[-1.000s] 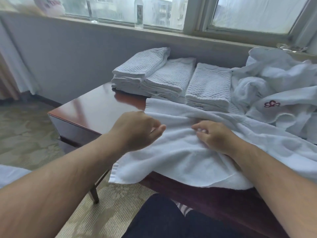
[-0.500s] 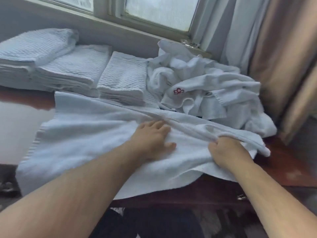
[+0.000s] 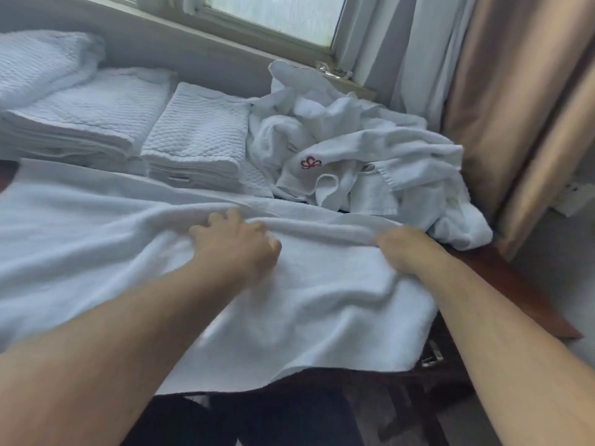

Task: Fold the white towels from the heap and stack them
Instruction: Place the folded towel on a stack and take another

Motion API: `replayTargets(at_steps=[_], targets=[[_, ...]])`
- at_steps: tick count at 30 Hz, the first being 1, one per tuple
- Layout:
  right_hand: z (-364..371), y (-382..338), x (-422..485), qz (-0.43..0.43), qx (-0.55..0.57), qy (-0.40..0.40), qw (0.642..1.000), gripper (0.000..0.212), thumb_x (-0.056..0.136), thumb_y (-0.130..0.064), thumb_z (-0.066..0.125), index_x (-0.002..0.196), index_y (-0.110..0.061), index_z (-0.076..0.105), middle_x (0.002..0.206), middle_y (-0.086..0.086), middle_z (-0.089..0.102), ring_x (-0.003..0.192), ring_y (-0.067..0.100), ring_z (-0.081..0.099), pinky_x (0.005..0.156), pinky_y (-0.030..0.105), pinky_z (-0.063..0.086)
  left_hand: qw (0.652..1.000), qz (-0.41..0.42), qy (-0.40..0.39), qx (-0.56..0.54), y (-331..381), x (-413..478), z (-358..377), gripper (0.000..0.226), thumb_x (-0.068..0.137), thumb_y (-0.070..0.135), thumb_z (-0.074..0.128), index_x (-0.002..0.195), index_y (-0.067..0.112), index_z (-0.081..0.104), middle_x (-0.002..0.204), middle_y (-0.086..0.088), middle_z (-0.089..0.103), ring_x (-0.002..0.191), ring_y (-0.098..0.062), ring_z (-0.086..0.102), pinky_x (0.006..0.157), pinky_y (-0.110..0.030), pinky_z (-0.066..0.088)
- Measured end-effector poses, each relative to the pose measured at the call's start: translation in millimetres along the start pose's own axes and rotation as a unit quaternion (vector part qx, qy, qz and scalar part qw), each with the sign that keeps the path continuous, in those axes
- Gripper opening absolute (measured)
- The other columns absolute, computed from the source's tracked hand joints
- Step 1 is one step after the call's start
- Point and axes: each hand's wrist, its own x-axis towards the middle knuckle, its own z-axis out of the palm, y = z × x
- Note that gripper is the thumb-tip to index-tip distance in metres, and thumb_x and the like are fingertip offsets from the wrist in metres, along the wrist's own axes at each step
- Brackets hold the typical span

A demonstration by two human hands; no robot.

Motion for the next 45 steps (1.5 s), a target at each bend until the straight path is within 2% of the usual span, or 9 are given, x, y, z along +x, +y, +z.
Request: replayTargets(at_steps=[6,9,15,20,22,26,31,37,45], targets=[[-12.9,19.6,12.4,0.108,-0.028,-0.033,0.993,0.05,0.099,-0.02,0.039,0.148,-0.01,0.043,0.148,0.013,0.049,0.131,0.035,0.049,0.111,0.045,0.039,0.975,0.22,0.016,-0.008,24.0,-4.0,29.4,0.066,0.095,0.068,0.03,0.155,0.04,0.025,0.168,0.0,0.009,0.154,-0.022,0.007,0.122,-0.047,0.011],[-2.7,15.2,8.3,-0.009,-0.041,-0.097,0.994,0.071,0.099,-0.051,0.042,0.161,-0.032,0.012,0.167,0.007,0.02,0.151,0.035,0.022,0.122,0.047,0.021,0.978,0.205,-0.031,-0.001,13.5,-2.2,30.3,0.079,0.087,0.08,0.026,0.157,0.046,0.011,0.169,0.002,-0.008,0.155,-0.026,-0.005,0.122,-0.054,0.002],[7.0,7.3,-3.3,-0.087,0.002,0.097,0.991,0.037,0.097,-0.039,0.046,0.127,-0.026,0.063,0.13,0.006,0.065,0.119,0.028,0.057,0.094,0.036,0.047,0.998,0.057,-0.01,0.001,12.9,-2.3,13.2,0.088,0.077,0.089,0.024,0.146,0.035,0.032,0.154,-0.002,0.033,0.142,-0.035,0.03,0.11,-0.064,0.025],[5.1,26.3,-5.0,0.066,-0.101,-0.009,0.993,0.056,0.098,-0.063,0.042,0.11,-0.014,0.065,0.124,0.014,0.064,0.094,0.026,0.058,0.082,0.037,0.048,1.0,0.0,0.017,-0.01,29.0,1.8,25.1,0.074,0.088,0.076,0.025,0.146,0.03,0.036,0.153,-0.015,0.028,0.141,-0.045,0.023,0.112,-0.071,0.01],[6.9,40.4,-3.8,0.122,-0.099,-0.017,0.987,0.07,0.096,-0.069,0.033,0.133,-0.013,0.055,0.142,0.017,0.052,0.118,0.034,0.054,0.099,0.046,0.046,0.996,0.068,0.046,-0.041,23.8,2.7,31.6,0.071,0.09,0.072,0.027,0.148,0.033,0.034,0.158,-0.012,0.025,0.148,-0.035,0.015,0.118,-0.065,0.006],[14.6,43.6,2.4,0.03,-0.001,-0.071,0.997,0.072,0.099,-0.061,0.041,0.154,-0.017,0.034,0.162,0.01,0.031,0.144,0.033,0.034,0.113,0.047,0.033,0.969,0.241,0.043,-0.04,15.0,3.3,35.4,0.071,0.087,0.077,0.02,0.15,0.044,0.029,0.165,0.006,0.02,0.152,-0.017,0.013,0.121,-0.05,0.013],[-5.1,53.8,6.9,0.091,0.169,0.096,0.977,0.056,0.081,-0.047,0.062,0.119,-0.006,0.062,0.104,0.006,0.066,0.1,0.029,0.064,0.07,0.03,0.045,0.974,0.223,0.022,-0.025,13.2,3.4,36.9,0.079,0.084,0.082,0.019,0.154,0.045,0.019,0.168,0.01,0.011,0.154,-0.02,0.008,0.122,-0.053,0.009],[-24.5,70.3,-24.2,0.029,0.325,-0.189,0.926,0.045,0.076,-0.05,0.081,0.104,-0.015,0.078,0.109,0.006,0.076,0.106,0.023,0.071,0.095,0.039,0.052,0.975,0.218,0.03,-0.034,13.2,5.1,38.3,0.082,0.08,0.083,0.017,0.153,0.046,0.021,0.166,0.012,0.012,0.153,-0.017,0.009,0.122,-0.052,0.01],[-15.1,49.1,-33.7,-0.089,0.485,-0.169,0.854,0.014,0.077,-0.019,0.079,0.087,-0.018,0.069,0.089,0.002,0.07,0.087,0.018,0.064,0.086,0.035,0.05,0.974,0.223,0.03,-0.031,9.6,4.5,37.9,0.083,0.079,0.082,0.015,0.154,0.046,0.019,0.167,0.012,0.012,0.154,-0.016,0.009,0.122,-0.05,0.01]])
